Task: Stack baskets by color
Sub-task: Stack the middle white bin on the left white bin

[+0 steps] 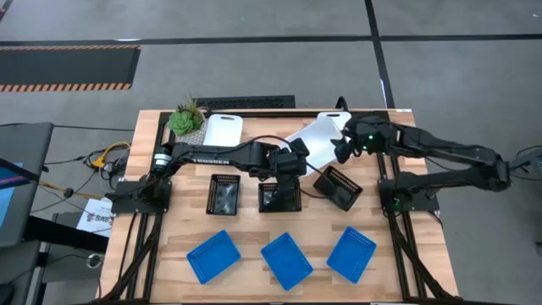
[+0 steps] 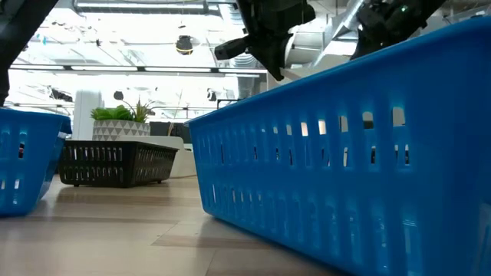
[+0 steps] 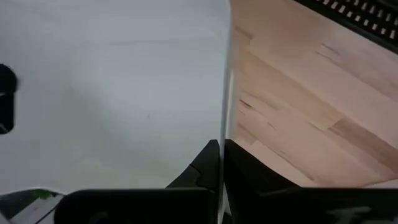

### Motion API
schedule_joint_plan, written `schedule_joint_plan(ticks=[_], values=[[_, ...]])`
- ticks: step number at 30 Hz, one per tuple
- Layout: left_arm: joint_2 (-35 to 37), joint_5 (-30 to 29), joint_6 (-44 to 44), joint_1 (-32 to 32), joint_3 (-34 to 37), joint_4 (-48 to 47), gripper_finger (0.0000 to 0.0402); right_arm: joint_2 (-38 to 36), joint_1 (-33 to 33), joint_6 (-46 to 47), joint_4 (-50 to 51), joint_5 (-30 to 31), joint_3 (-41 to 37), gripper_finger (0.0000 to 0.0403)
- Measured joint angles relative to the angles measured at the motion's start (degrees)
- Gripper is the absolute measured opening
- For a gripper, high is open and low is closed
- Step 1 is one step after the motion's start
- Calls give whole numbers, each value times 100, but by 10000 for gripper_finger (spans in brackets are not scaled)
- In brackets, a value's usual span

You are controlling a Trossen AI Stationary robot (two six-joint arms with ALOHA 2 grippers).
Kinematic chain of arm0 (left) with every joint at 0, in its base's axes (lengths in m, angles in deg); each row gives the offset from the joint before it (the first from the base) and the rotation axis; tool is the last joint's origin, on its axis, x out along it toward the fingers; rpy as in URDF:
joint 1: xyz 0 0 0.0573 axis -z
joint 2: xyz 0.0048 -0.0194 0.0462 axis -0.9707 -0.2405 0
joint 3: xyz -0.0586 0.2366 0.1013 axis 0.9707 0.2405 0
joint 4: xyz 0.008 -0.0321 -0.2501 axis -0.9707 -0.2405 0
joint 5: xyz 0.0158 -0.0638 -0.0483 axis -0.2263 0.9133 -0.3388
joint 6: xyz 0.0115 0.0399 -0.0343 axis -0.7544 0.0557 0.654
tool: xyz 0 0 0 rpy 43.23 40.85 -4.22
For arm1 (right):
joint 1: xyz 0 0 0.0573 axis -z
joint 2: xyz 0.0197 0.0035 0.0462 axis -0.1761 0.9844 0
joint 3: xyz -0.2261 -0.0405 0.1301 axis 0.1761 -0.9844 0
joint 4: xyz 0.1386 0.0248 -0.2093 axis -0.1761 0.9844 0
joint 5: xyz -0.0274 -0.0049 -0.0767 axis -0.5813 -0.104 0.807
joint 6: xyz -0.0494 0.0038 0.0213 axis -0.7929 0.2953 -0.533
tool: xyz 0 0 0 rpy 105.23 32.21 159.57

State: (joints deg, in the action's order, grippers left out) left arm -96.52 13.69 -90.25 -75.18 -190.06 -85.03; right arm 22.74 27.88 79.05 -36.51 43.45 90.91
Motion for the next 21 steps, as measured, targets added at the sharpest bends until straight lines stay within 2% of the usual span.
schedule_joint_plan(ticks=[4,7,10,14,21], values=[[0,-46,-160,31,0,1,0,118,2,-59,1,7,0,258],[0,-55,-236,56,0,1,0,145,-1,82,11,154,0,233],[0,-55,-243,59,0,8,0,139,2,190,22,312,0,163],[0,-44,-393,57,0,105,0,143,72,218,57,343,0,31],[0,-253,-130,76,0,729,1,92,83,906,134,518,-9,6]])
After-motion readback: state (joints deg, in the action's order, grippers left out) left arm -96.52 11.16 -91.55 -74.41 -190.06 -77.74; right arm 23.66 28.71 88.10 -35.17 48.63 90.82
